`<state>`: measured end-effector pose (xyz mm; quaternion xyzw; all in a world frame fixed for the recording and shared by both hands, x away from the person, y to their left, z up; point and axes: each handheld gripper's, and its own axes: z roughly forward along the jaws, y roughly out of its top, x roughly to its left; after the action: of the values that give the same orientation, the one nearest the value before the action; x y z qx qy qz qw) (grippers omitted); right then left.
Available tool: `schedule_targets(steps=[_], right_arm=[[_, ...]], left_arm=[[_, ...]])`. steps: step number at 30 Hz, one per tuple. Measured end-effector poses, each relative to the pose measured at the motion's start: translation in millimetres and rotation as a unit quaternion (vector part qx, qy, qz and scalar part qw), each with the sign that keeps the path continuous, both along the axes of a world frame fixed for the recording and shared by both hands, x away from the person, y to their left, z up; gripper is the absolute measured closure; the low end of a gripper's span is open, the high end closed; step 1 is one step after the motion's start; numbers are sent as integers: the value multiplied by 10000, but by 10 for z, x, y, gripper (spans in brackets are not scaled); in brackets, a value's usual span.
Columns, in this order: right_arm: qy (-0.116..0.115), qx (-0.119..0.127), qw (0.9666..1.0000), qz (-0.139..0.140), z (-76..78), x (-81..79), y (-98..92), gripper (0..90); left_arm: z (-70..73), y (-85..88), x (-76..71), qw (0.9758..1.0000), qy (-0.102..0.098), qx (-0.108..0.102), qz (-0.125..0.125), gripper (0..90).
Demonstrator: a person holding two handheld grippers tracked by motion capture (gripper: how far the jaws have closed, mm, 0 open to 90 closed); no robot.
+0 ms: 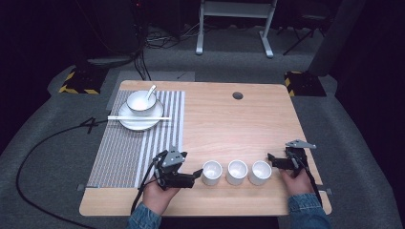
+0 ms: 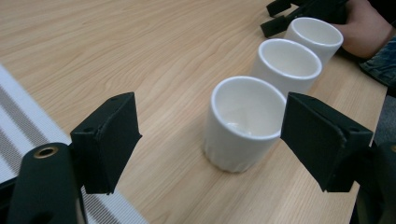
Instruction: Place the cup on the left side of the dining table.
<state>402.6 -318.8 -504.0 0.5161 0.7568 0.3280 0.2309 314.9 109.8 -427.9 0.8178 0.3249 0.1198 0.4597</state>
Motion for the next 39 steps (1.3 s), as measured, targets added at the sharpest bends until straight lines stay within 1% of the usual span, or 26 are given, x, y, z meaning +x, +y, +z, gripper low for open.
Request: schedule_targets(steps=[2,4,5,6,8,11,15,17,20,23,26,29,30,31,34,36,37,39], right_arm=[[0,0,10000,0,0,0,0,131],[0,-1,10000,0,0,0,0,131],[0,-1,10000,1,0,0,0,131],[0,-1,10000,1,0,0,0,131],[-1,-1,10000,1,0,0,0,131],[0,0,10000,0,0,0,0,131],[0,0,10000,0,0,0,0,131],[0,-1,10000,1,0,0,0,131],[1,-1,10000,1,0,0,0,132],[0,0,10000,0,0,0,0,131],[0,0,10000,0,0,0,0,131],[0,-1,10000,1,0,0,0,131],[0,-1,10000,1,0,0,0,131],[0,0,10000,1,0,0,0,131],[1,-1,10000,1,0,0,0,131],[0,-1,10000,2,0,0,0,131],[0,-2,10000,2,0,0,0,131],[0,-1,10000,1,0,0,0,132]], left_arm=[[-3,-80,3,10000,2,20,-63,193],[-4,-114,5,9999,3,50,-91,193],[-12,-179,7,9999,9,57,-129,194],[-12,-179,7,9999,9,57,-129,195],[-21,-240,10,9997,60,14,-219,195],[-33,-315,9,9994,68,16,-326,195],[-72,-422,27,9993,120,-12,-367,192],[-84,-444,38,9992,114,-2,-379,190],[-116,-497,55,9995,144,-41,-280,164],[-164,-541,76,9998,88,7,-176,159],[-225,-571,90,9999,98,14,-107,157],[-317,-585,96,10000,97,0,0,157],[-317,-585,96,10000,97,0,0,157],[-347,-586,98,9999,135,-56,19,157],[-409,-587,108,9998,154,-133,19,157],[-438,-599,103,9999,124,-77,22,158],[-470,-610,100,10000,81,-10,18,160],[-494,-623,99,9999,114,-20,23,161]])
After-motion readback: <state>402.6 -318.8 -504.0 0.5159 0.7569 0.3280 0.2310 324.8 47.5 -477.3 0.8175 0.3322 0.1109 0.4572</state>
